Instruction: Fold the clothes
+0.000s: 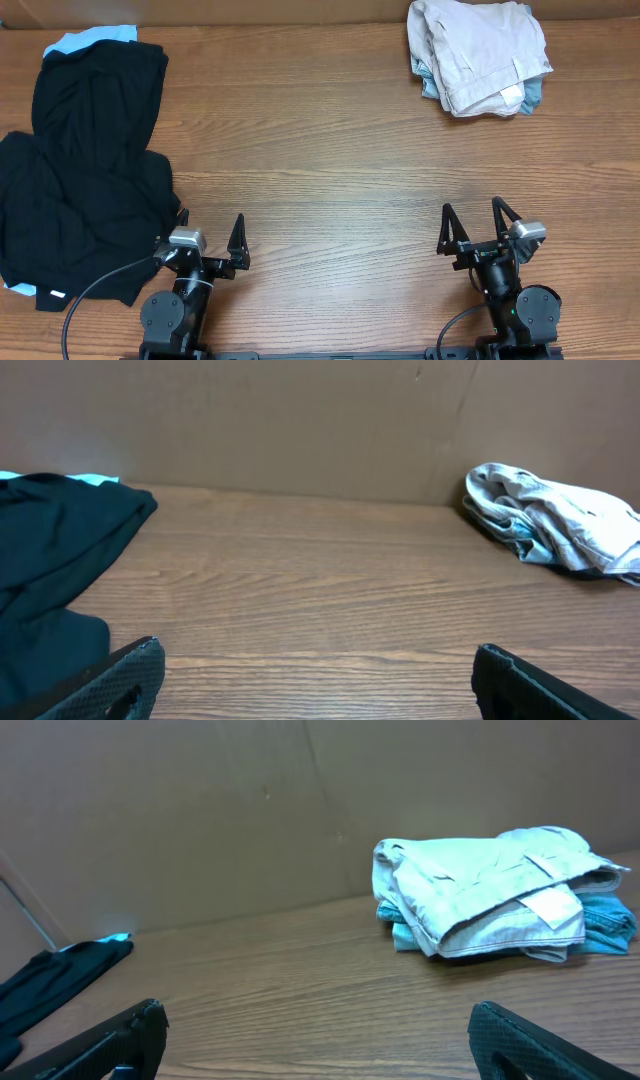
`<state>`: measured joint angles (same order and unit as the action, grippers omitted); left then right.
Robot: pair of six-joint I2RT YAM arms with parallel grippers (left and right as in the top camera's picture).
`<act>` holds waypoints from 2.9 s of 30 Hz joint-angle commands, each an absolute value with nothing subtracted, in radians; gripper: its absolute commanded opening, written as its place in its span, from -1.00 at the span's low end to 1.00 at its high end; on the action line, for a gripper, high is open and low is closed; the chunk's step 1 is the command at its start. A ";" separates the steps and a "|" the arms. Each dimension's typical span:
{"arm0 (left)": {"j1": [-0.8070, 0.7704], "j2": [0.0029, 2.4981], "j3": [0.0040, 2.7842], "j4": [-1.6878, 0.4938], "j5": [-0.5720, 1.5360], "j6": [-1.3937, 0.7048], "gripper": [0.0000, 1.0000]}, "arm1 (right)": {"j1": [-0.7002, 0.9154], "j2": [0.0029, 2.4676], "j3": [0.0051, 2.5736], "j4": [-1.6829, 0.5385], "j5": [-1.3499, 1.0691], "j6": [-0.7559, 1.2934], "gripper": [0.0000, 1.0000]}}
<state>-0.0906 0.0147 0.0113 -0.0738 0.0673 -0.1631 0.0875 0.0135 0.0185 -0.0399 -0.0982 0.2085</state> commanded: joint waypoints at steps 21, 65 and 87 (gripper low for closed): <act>-0.083 0.005 0.005 0.006 0.078 -0.319 0.99 | 0.090 0.003 0.011 0.099 -0.113 0.240 1.00; -0.083 0.466 0.733 -0.601 0.123 -0.100 1.00 | 0.091 0.187 0.487 -0.314 -0.230 0.207 1.00; -0.081 1.443 1.574 -1.180 0.043 0.091 1.00 | 0.091 1.216 1.153 -0.843 -0.427 0.153 1.00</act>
